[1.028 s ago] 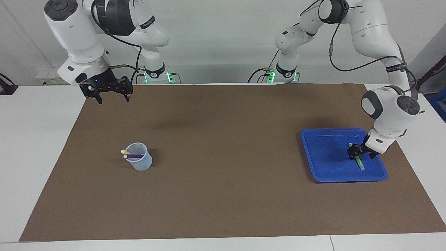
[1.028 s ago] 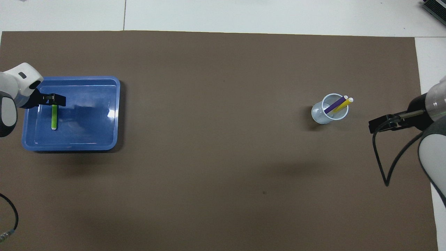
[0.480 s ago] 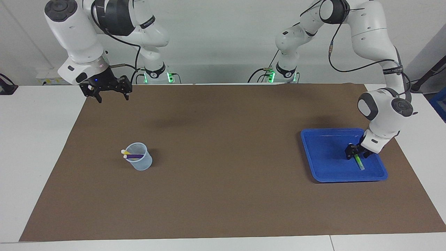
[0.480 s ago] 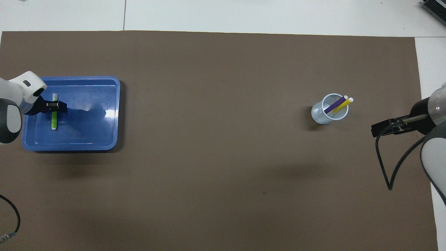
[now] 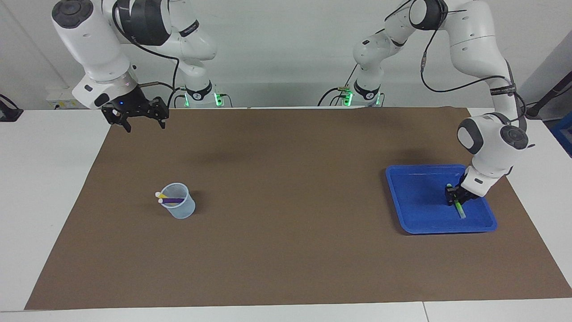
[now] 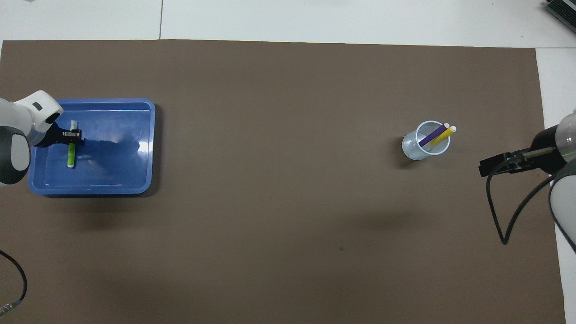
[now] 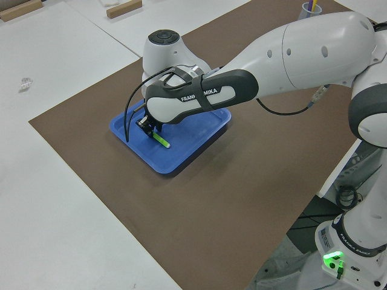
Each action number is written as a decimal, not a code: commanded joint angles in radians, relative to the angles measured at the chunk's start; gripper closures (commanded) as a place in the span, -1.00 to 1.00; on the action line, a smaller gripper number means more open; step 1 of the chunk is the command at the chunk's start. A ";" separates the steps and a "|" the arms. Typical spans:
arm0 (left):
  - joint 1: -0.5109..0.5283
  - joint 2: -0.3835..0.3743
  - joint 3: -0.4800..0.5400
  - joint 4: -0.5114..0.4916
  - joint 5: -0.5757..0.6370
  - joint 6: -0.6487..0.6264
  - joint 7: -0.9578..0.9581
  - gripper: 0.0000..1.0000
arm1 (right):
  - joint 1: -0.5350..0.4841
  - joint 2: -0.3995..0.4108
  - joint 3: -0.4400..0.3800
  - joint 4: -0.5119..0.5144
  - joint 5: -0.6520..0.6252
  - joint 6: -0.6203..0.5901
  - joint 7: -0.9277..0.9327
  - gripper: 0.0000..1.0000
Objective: Transfer and insert pens with both arms
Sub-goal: 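Lower the left gripper onto the green pen in the tray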
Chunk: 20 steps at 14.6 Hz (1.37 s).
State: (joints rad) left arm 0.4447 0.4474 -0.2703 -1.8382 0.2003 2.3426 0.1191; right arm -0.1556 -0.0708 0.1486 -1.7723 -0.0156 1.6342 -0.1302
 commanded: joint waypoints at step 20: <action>-0.135 -0.022 -0.003 0.177 -0.154 -0.253 -0.323 1.00 | -0.048 -0.034 0.005 -0.068 0.149 0.095 0.001 -1.00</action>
State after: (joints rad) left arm 0.3320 0.4461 -0.2792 -1.6751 0.0832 2.1364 -0.1282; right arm -0.1882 -0.0761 0.1467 -1.8025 0.0968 1.7041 -0.1275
